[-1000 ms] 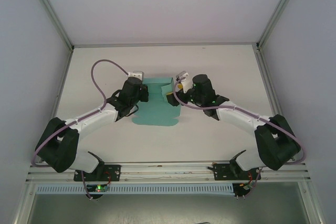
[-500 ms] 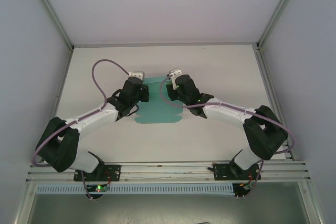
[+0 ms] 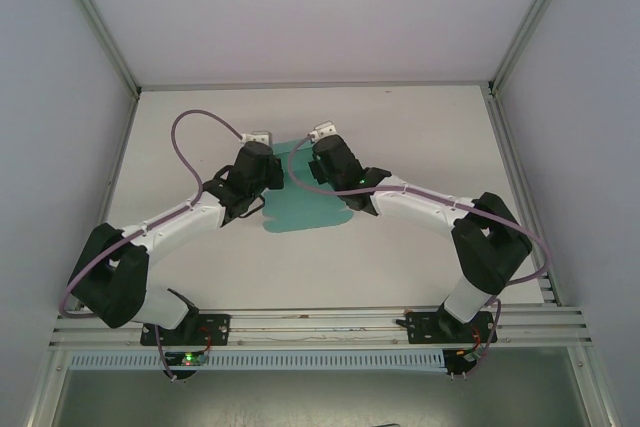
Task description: Assemble paper box
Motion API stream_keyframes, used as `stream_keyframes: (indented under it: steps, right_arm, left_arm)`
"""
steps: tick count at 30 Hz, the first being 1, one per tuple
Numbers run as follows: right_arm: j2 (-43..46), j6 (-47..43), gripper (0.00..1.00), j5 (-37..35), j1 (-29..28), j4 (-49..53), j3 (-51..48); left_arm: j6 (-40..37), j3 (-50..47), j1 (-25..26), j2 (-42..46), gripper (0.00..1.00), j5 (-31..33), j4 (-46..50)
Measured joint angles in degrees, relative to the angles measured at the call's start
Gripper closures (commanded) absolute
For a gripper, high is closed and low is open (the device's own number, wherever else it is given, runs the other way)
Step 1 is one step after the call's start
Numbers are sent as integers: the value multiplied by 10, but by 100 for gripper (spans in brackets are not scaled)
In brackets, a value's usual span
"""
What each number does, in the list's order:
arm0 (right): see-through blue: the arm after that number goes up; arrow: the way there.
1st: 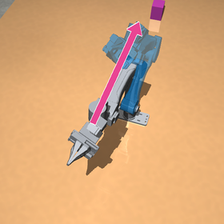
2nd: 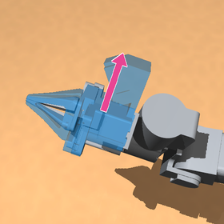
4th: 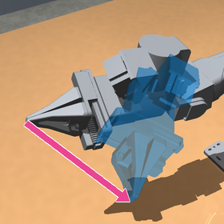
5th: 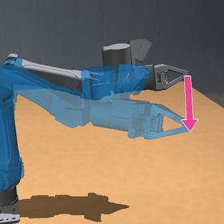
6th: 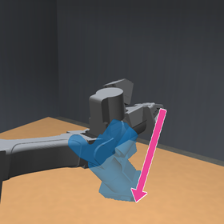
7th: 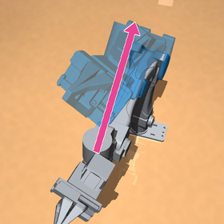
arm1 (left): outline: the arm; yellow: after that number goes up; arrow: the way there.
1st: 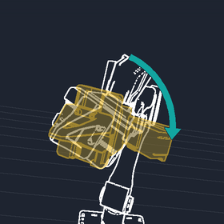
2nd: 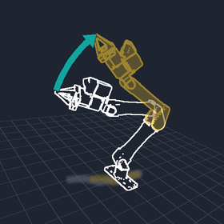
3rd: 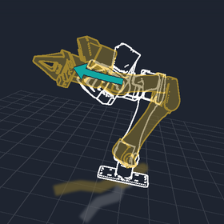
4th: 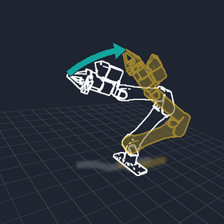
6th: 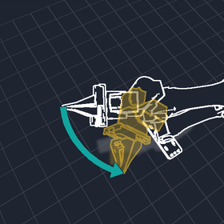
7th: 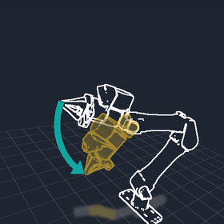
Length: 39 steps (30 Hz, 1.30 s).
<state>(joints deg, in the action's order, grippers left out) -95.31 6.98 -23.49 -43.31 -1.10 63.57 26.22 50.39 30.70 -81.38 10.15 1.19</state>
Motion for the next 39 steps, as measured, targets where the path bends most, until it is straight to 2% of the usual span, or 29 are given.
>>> stream_keyframes:
  steps: [2, 5, 9, 13, 16, 23, 26, 27, 29, 31, 34, 36, 39]
  right_arm:
    - [9, -15, 70, 18, 4, -4, -13]
    - [32, -35, 68, 63, 21, -4, -36]
    - [65, -48, 58, 127, 46, -4, -65]
    - [87, -55, 56, 186, 69, -16, -96]
    - [99, -54, 50, 226, 85, -24, -113]
    - [122, -55, 50, 262, 96, -25, -130]
    - [132, -55, 46, 270, 96, -25, -136]
    - [135, -56, 47, 273, 97, -25, -139]
    - [140, -59, 58, 279, 99, -25, -143]
    - [140, -58, 63, 285, 99, -26, -144]
    - [140, -58, 81, 282, 99, -29, -143]
    - [134, -50, 89, 256, 97, -30, -138]
    - [111, -35, 94, 183, 85, -25, -114]
  left_arm:
    - [0, 3, 1, 0, 100, 0, 10]
    - [-1, 5, 5, 0, 100, -2, 19]
    - [-3, 6, 11, 0, 100, -8, 21]
    - [-7, 7, 14, 1, 100, -19, 28]
    - [-11, 9, 16, 1, 100, -26, 33]
    - [-15, 9, 19, 9, 100, -27, 36]
    - [-17, 10, 19, 12, 100, -26, 38]
    - [-18, 11, 19, 12, 100, -26, 40]
    - [-19, 13, 19, 12, 100, -27, 41]
    - [-20, 15, 20, 12, 100, -29, 42]
    - [-20, 15, 20, 12, 100, -38, 40]
    - [-20, 16, 20, 12, 100, -43, 40]
    - [-19, 24, 23, 8, 100, -40, 41]
